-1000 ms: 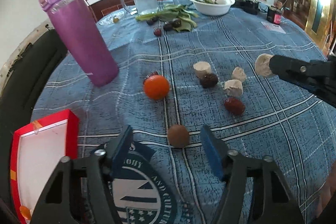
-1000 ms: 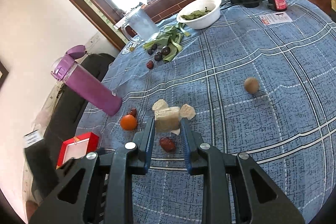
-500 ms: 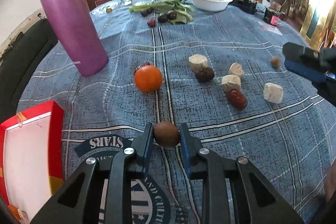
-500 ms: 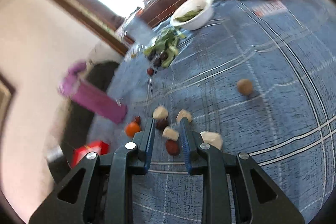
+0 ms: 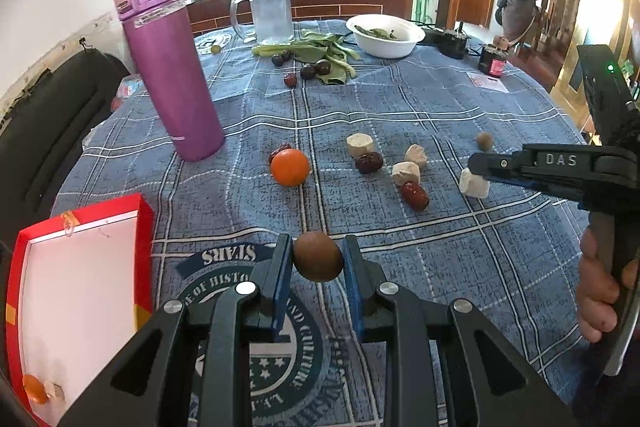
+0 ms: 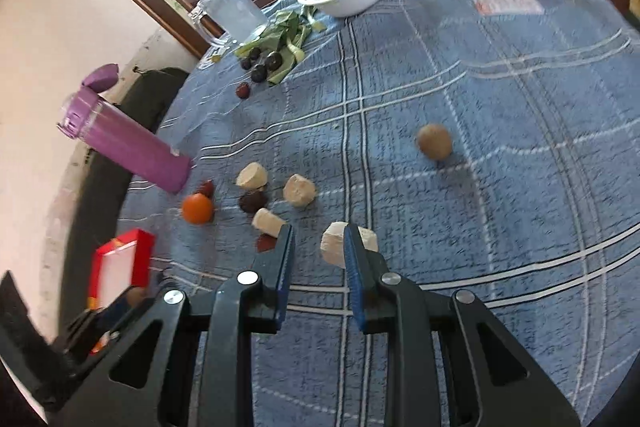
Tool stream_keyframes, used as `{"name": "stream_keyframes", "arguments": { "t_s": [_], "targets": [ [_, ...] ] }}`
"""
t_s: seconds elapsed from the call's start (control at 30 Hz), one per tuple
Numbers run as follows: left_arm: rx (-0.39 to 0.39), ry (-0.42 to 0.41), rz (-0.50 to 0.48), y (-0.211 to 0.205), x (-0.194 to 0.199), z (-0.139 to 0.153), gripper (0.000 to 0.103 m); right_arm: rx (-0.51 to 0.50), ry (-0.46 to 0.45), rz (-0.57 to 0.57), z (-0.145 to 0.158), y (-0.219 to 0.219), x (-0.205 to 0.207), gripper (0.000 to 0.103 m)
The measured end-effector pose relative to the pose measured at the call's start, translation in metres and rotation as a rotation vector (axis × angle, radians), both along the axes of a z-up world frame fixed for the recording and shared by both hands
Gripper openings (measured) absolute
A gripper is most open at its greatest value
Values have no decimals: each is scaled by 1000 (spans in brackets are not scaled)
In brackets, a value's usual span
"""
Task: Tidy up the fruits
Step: 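Carry the pale cube and brown fruit to the tray and open both grippers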
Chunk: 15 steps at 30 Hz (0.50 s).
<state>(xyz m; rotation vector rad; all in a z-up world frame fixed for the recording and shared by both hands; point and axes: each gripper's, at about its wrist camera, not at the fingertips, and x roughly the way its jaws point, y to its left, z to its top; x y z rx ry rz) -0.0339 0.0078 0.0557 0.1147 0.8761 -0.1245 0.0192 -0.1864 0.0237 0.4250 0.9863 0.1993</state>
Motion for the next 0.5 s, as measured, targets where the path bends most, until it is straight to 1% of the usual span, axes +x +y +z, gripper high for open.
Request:
{"name": "stream_keyframes", "arguments": {
  "t_s": [0.07,0.1,0.17,0.23,0.3,0.33,0.4,0.43,0.47,0.5],
  "targets": [
    [-1,1,2,2,-3,-1,24,-57,-17,-17,0,3,-1,28],
    [-4,3,5,4,-4,-1,24,-93,-25,-33,0,4,-1,30],
    [-9,7,9,6,-7,-2,24,-149,-25,-60,-2,6,0,47],
    [-8,9,6,6,-9,-4,24,-193,-20,-73,-5,8,1,49],
    [-10,15,6,6,-10,-6,24,-258,-31,-72,-6,11,2,49],
    [-11,17,5,6,-12,-6,24,-274,-26,-70,-8,13,3,49],
    [-11,17,2,5,-13,-6,24,-306,9,-74,-17,15,9,42],
    [-12,17,0,5,-14,-6,24,-328,5,-83,-18,15,9,32],
    [-14,16,0,5,-16,-6,24,-348,1,-86,-18,15,10,28],
    [-15,15,0,6,-16,-5,24,-333,0,-92,-19,12,10,28]
  ]
}}
